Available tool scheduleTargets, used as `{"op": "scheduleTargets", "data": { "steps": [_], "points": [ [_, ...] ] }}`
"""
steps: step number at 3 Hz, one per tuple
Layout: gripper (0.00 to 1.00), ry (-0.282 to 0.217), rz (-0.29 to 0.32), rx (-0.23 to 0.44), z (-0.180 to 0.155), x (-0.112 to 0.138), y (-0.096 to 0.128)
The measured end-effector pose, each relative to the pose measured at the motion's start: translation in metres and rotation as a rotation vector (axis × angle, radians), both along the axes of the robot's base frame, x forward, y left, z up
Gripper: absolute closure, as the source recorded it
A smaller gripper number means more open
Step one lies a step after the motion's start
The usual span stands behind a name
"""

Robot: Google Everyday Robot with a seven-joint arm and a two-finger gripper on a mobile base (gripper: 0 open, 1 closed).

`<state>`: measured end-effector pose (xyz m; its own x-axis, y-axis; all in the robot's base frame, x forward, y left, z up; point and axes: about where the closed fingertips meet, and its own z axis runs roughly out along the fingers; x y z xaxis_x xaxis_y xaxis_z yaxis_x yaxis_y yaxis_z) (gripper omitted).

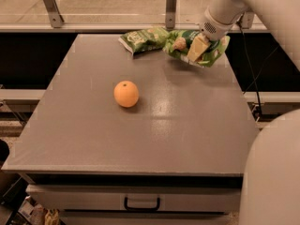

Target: Move green rice chip bag near green jalapeno chip bag

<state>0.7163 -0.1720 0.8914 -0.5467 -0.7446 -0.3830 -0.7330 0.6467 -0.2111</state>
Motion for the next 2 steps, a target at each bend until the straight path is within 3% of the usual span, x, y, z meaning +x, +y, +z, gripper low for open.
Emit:
{"op": "scheduleTargets", "data": {
  "steps": [2],
  "points": [
    [0.13,0.008,0.004,-0.001,-0.0059,0.0012,0.0024]
  ]
}}
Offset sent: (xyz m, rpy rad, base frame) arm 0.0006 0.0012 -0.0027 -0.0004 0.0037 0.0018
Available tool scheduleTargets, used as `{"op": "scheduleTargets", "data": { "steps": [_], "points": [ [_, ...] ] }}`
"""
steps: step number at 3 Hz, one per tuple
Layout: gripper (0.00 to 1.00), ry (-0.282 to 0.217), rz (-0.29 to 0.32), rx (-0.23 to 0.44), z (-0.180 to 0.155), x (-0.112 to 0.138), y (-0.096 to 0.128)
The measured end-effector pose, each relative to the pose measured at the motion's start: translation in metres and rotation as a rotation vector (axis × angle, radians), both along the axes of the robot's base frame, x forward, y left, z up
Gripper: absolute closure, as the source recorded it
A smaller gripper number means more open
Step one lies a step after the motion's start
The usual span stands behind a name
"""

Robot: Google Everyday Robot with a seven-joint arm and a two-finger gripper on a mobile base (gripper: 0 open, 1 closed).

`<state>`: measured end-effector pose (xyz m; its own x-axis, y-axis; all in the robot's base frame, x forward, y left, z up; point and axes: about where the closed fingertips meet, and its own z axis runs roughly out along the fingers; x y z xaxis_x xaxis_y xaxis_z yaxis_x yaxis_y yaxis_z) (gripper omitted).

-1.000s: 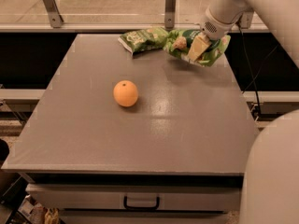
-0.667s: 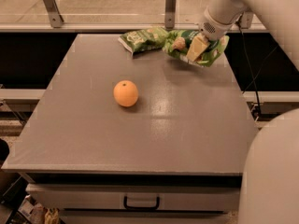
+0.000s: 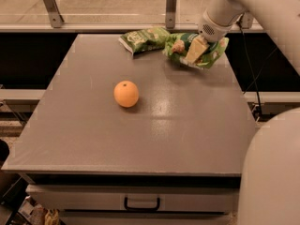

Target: Move green rice chip bag near green jalapeno chip bag

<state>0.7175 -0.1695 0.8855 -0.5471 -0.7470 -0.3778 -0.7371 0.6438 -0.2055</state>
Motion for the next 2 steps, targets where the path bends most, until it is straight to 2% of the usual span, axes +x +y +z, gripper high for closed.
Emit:
{"op": "scheduleTargets", "data": {
  "steps": [1,2],
  "points": [
    [0.00,0.004,0.002,0.000,-0.0029,0.0006,0.0011],
    [0.00,0.004,0.002,0.000,-0.0030,0.0006,0.0012]
  ]
}}
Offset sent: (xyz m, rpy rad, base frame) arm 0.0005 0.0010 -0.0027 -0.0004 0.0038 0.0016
